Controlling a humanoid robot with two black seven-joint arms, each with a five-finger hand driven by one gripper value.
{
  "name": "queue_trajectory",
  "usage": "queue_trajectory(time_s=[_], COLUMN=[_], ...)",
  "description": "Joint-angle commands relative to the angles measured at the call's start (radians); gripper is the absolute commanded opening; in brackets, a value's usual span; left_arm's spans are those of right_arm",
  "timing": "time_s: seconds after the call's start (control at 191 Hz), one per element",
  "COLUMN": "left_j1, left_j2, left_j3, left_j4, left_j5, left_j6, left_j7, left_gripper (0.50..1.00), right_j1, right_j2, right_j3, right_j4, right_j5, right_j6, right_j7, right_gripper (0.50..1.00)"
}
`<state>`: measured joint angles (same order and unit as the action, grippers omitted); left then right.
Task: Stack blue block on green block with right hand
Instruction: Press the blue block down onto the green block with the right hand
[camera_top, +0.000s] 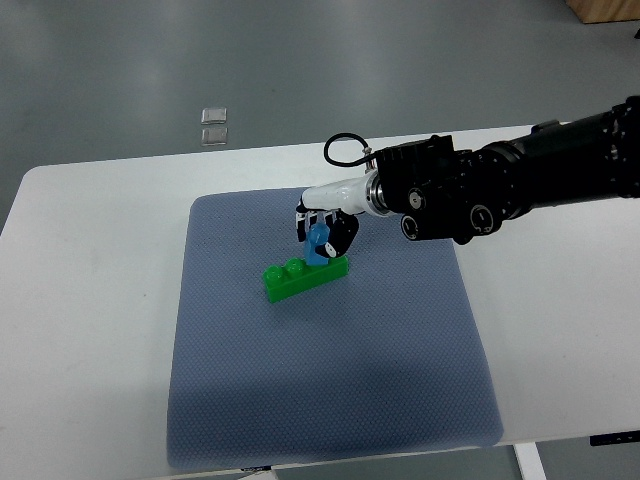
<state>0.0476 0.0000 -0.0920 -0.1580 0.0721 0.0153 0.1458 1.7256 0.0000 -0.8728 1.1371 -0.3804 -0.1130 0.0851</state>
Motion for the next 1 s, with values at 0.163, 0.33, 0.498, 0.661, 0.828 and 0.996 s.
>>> queue_trajectory(time_s=[0.163, 0.33, 0.498, 0.661, 0.828, 0.996], left_j1=[0.000, 0.000, 0.000, 0.000, 0.000, 0.000], left_j2=[0.000, 0.000, 0.000, 0.000, 0.000, 0.000], left_j3=[-0.002, 0.000, 0.000, -0.002, -0.002, -0.002], left_j4=[0.000, 0.000, 0.000, 0.000, 0.000, 0.000], left_j5=[0.000, 0.000, 0.000, 0.000, 0.000, 0.000], left_j6=[0.000, 0.000, 0.000, 0.000, 0.000, 0.000], left_j7=[0.000, 0.000, 0.000, 0.000, 0.000, 0.000], left_gripper=[1.000, 1.000, 1.000, 1.000, 1.000, 1.000], right_j1=[-0.011, -0.012, -0.017, -0.029, -0.038, -0.041], right_j2=[0.000, 0.000, 0.000, 0.000, 0.000, 0.000], right_j3=[0.000, 0.000, -0.008, -0.009, -0.009, -0.009], right_j4=[0.000, 0.000, 0.000, 0.000, 0.000, 0.000], right_j5=[0.000, 0.000, -0.002, 0.000, 0.000, -0.002], right_j6=[-0.020, -0.025, -0.039, -0.050, -0.060, -0.068], right_j7=[0.004, 0.007, 0.008, 0.008, 0.016, 0.025], right_gripper=[0.533, 0.533, 0.533, 0.533, 0.533, 0.535])
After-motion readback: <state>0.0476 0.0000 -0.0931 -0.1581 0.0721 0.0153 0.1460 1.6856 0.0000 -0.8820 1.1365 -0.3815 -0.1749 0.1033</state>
